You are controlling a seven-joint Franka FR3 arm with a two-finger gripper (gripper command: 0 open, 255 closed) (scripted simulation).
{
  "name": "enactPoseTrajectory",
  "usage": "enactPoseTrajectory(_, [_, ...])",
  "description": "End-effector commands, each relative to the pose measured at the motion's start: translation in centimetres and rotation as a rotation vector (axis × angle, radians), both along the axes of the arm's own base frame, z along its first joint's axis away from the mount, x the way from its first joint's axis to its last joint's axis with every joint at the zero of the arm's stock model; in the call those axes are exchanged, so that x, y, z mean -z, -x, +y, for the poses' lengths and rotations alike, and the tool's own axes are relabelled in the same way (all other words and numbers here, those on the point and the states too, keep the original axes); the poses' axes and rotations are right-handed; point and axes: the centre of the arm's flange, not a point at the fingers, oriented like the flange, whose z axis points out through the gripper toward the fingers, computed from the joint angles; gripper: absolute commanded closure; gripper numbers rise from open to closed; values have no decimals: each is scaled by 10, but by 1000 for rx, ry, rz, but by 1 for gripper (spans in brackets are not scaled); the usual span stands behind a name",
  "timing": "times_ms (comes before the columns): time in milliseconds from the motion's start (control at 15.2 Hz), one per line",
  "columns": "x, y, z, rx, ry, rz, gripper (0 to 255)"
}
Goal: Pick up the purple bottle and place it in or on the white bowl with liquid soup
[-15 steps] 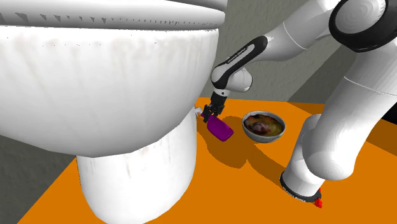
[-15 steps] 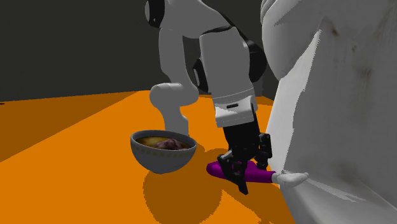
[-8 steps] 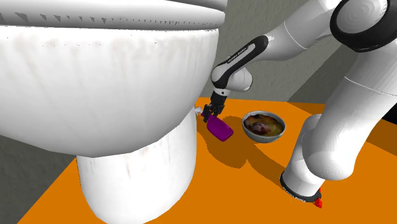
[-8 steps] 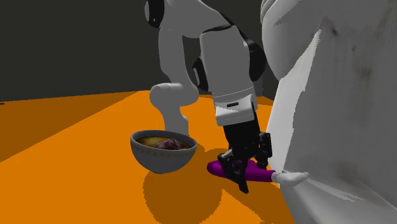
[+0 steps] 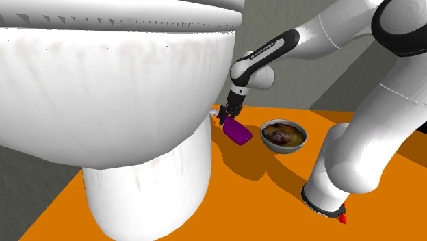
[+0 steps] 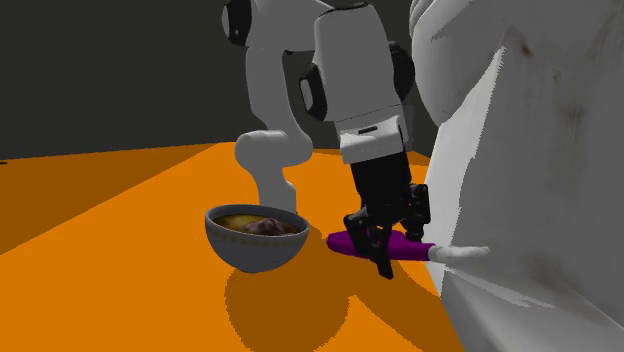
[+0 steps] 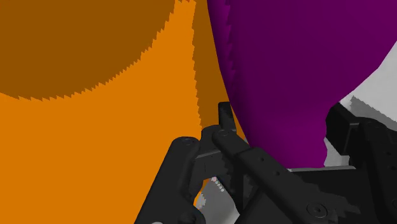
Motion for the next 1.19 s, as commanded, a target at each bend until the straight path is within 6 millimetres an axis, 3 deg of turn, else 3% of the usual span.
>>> enactPoseTrajectory(0, [-11, 1, 0, 0, 0, 0, 255])
enactPoseTrajectory(1122, [-101, 1, 0, 0, 0, 0, 255])
